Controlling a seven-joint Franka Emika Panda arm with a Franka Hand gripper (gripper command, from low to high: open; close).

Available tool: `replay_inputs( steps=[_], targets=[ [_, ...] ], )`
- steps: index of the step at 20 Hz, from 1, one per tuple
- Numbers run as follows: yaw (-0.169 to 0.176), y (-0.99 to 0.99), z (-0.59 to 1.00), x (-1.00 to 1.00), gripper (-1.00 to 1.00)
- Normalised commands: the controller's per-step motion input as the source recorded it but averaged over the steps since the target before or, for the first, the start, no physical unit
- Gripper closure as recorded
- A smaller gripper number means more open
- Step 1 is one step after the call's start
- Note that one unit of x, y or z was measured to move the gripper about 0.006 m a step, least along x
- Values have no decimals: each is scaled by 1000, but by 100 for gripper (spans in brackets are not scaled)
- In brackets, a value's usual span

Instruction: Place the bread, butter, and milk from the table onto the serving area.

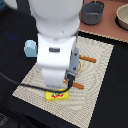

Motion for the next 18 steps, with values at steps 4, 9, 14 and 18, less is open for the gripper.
replay_inputs(
  steps=[4,9,14,18],
  targets=[
    [28,775,5,-704,-100],
    [14,820,-4,-730,-100],
    [0,819,0,-794,-100],
    [0,726,-86,-879,-100]
  ],
)
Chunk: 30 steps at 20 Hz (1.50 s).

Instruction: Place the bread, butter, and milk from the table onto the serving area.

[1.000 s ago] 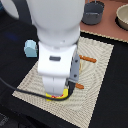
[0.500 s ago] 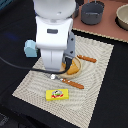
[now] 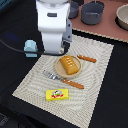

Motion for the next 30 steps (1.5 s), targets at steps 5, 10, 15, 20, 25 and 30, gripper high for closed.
replay_inputs(
  steps=[5,10,15,20,25,30],
  targets=[
    [0,609,-280,-978,-100],
    [0,482,-417,-1000,-100],
    [0,251,-478,-1000,-100],
    [0,34,-407,-998,-100],
    [-30,-79,-163,-678,-100],
    [-20,-135,-8,-136,-100]
  ],
)
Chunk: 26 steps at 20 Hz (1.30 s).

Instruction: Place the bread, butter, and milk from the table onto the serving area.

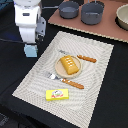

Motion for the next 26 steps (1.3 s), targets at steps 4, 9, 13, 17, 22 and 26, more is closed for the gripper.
replay_inputs(
  steps=[4,9,13,17,22,26],
  targets=[
    [-7,-60,-207,-119,-100],
    [0,-4,-425,-370,-100],
    [0,0,-428,-486,-100],
    [0,0,-329,-494,-100],
    [0,0,-244,-410,-100],
    [0,0,-289,-411,100]
  ],
)
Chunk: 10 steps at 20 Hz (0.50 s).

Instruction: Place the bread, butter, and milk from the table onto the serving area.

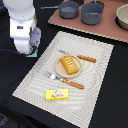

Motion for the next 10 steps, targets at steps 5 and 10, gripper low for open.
replay_inputs(
  steps=[5,10],
  targets=[
    [0,0,-297,-326,100],
    [-5,71,27,-106,100]
  ],
)
